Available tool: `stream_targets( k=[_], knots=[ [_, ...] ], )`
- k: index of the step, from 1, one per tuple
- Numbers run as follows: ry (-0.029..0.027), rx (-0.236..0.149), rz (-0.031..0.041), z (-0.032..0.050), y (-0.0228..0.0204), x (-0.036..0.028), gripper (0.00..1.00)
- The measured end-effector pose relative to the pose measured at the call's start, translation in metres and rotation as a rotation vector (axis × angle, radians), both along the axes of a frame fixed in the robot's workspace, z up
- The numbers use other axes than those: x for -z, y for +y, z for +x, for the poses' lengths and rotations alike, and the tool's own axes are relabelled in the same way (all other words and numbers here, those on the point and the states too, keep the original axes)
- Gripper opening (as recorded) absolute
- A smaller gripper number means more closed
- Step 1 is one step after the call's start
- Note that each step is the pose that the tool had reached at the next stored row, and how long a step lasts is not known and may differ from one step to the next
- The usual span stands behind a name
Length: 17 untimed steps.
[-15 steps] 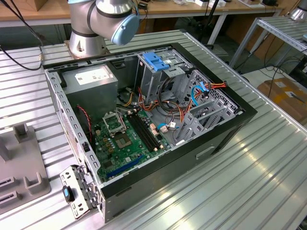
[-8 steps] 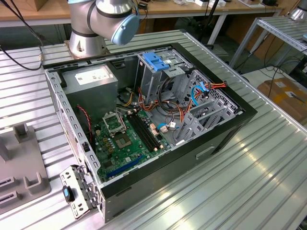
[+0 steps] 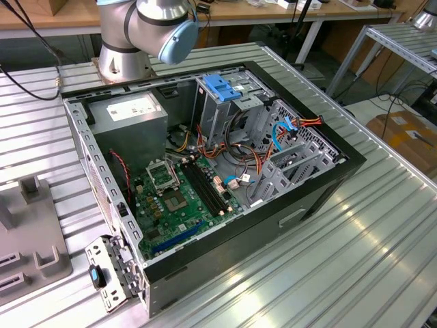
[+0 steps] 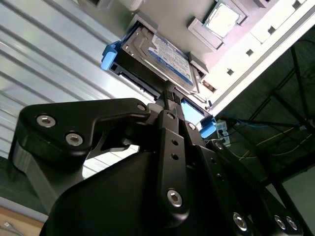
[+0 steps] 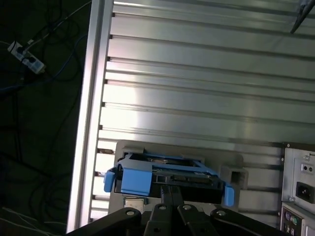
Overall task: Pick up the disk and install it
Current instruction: 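Pick up the disk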
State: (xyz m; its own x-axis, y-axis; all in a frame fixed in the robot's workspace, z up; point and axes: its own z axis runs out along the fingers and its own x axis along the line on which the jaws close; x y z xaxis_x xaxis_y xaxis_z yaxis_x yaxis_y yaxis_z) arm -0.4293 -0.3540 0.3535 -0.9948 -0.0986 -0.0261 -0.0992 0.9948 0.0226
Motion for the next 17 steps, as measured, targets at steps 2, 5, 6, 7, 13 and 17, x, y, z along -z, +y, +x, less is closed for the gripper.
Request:
stream_targets(
  k=[2,5,6,7,13,17],
  knots=[
    [0.0,-0.012,0.0,0.0,0.0,0.0,0.11],
    [0.0,-0.035,0.0,0.0,0.0,0.0,0.11],
    [0.0,-0.041,0.0,0.0,0.0,0.0,0.11],
    [0.0,-0.05,0.0,0.0,0.0,0.0,0.11],
    [0.0,-0.09,0.0,0.0,0.0,0.0,0.11],
    [0.0,-0.11,0.0,0.0,0.0,0.0,0.11]
  ],
)
